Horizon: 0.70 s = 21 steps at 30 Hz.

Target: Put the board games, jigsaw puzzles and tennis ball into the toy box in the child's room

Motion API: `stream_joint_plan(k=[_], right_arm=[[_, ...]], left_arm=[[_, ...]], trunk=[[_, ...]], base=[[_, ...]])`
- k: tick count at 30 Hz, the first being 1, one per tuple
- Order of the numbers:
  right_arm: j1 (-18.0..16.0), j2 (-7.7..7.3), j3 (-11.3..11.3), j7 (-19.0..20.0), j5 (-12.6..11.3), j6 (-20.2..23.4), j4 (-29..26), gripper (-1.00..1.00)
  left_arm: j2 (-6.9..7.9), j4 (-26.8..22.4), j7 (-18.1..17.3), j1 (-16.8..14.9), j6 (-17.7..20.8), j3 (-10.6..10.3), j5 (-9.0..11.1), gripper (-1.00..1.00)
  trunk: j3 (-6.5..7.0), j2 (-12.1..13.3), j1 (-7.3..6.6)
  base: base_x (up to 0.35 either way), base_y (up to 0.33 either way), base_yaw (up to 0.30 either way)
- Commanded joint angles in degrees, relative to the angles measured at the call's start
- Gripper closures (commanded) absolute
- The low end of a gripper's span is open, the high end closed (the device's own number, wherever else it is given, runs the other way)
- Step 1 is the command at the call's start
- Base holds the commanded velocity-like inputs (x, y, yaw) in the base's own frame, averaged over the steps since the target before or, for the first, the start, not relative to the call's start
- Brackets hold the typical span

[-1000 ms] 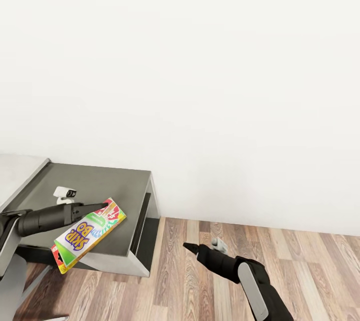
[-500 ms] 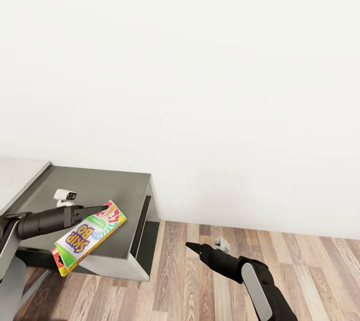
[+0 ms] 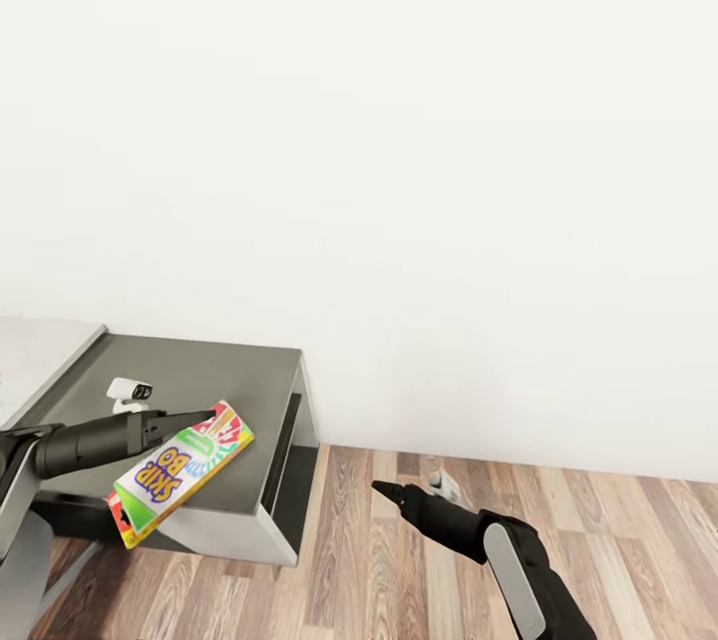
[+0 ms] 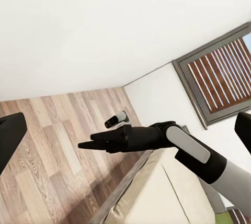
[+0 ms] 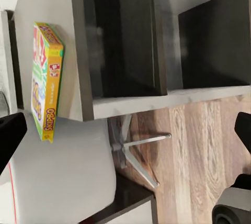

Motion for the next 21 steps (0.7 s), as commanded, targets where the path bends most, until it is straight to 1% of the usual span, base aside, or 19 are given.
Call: stream_joint_plan(k=[1,5,9,12,15,21], right_arm=[[0.0,0.07,-0.2,0.2,0.1,0.4,-0.1,-1.0],[0.0,0.07,-0.2,0.3,0.1,0.4,-0.2,-1.0],[0.0,0.02,-0.3,1.9,0.1,0.4,-0.7,-1.0],[0.3,-0.54,-0.7,3.1,0.1,0.4,-1.6,-1.0],[0.4,-0.99,-0.9,3.6,0.1,0.4,-1.9,-1.0],[0.5,-1.15,-1.0,4.5,0.1,0.4,-2.0,-1.0]], left_arm=[[0.02,0.0,-0.1,0.0,0.6,0.0,0.1,-1.0],[0.04,-0.1,-0.2,0.1,0.7,0.0,0.1,-1.0],[0.03,-0.2,-0.2,0.1,0.7,0.0,0.1,-1.0],[0.04,-0.2,-0.2,0.1,0.7,0.0,0.1,-1.0],[0.09,-0.2,-0.2,0.1,0.7,0.0,0.1,-1.0],[0.05,-0.2,-0.2,0.2,0.7,0.0,0.0,-1.0]], trunk=[[-0.01,-0.1,0.02],[0.37,-0.1,0.02],[0.75,-0.1,0.02],[1.03,-0.1,0.02],[1.31,-0.1,0.02],[1.87,-0.1,0.02]], base=[[-0.151,-0.021,0.0],[-0.077,-0.04,0.0],[-0.014,-0.008,0.0],[-0.003,-0.002,0.0],[0.0,0.0,0.0],[0.0,0.0,0.0]])
